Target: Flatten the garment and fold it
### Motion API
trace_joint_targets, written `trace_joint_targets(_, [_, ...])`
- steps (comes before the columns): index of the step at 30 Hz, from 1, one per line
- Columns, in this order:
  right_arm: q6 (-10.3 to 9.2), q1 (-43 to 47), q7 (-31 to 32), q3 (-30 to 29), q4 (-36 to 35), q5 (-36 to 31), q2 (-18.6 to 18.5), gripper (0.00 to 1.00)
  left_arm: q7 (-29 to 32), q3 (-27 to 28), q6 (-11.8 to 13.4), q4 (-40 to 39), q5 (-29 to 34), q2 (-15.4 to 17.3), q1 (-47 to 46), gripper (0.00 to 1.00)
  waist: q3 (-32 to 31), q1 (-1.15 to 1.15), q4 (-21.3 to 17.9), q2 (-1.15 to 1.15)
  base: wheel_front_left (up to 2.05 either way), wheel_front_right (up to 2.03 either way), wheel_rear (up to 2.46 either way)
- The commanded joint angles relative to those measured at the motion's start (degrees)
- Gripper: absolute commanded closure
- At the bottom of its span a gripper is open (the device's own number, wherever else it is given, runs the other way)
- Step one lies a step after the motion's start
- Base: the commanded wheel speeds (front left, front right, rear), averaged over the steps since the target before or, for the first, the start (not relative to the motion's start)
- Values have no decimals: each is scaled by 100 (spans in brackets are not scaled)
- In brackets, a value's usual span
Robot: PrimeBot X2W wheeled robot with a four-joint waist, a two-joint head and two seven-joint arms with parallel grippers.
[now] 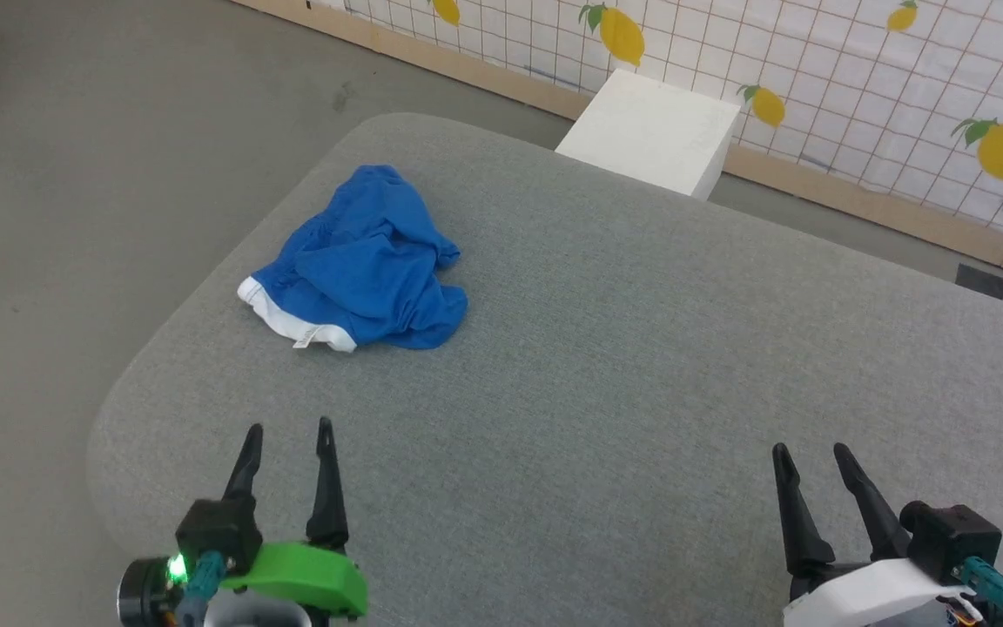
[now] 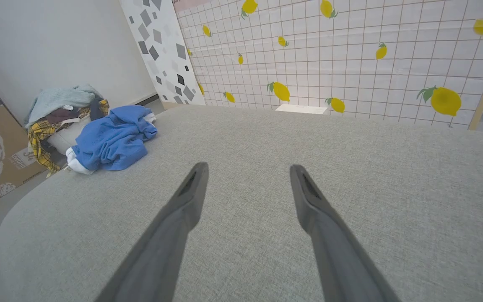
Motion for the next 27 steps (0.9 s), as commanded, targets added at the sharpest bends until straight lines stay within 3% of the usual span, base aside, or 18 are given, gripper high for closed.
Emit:
trace_joint_targets(1, [-10,-38,34,-9,-58,-54,3,0,-45,3,-82,55,-55,7,-258,0,60,0,-43,0,0,0,0])
trace_joint_targets(8, [-10,-243,291,-77,-431,-351,3,0,130,384,-422,869,-607,191,-1834,0,594,0,-493,0,0,0,0])
trace_joint_targets(11, [-10,-299,458,-199,-680,-532,3,0,706,541,-551,1467,-978,257,-2610,0,939,0,-752,0,0,0,0])
trace_joint_targets(15, [-10,-309,668,-402,-1026,-729,3,0,1665,752,-536,2218,-1400,374,-3443,0,1420,0,-1069,0,0,0,0])
trace_joint_targets(19, [-10,-264,821,-538,-1321,-836,3,0,2424,963,-305,2885,-1668,495,-3945,0,1811,0,-1336,0,0,0,0])
trace_joint_targets(23, [-10,-211,899,-645,-1533,-859,3,0,3124,1091,191,3491,-1742,569,-4173,0,2077,0,-1493,0,0,0,0])
trace_joint_targets(27, [-10,-179,908,-674,-1639,-836,3,0,3441,1168,559,3751,-1788,538,-4231,0,2218,0,-1539,0,0,0,0])
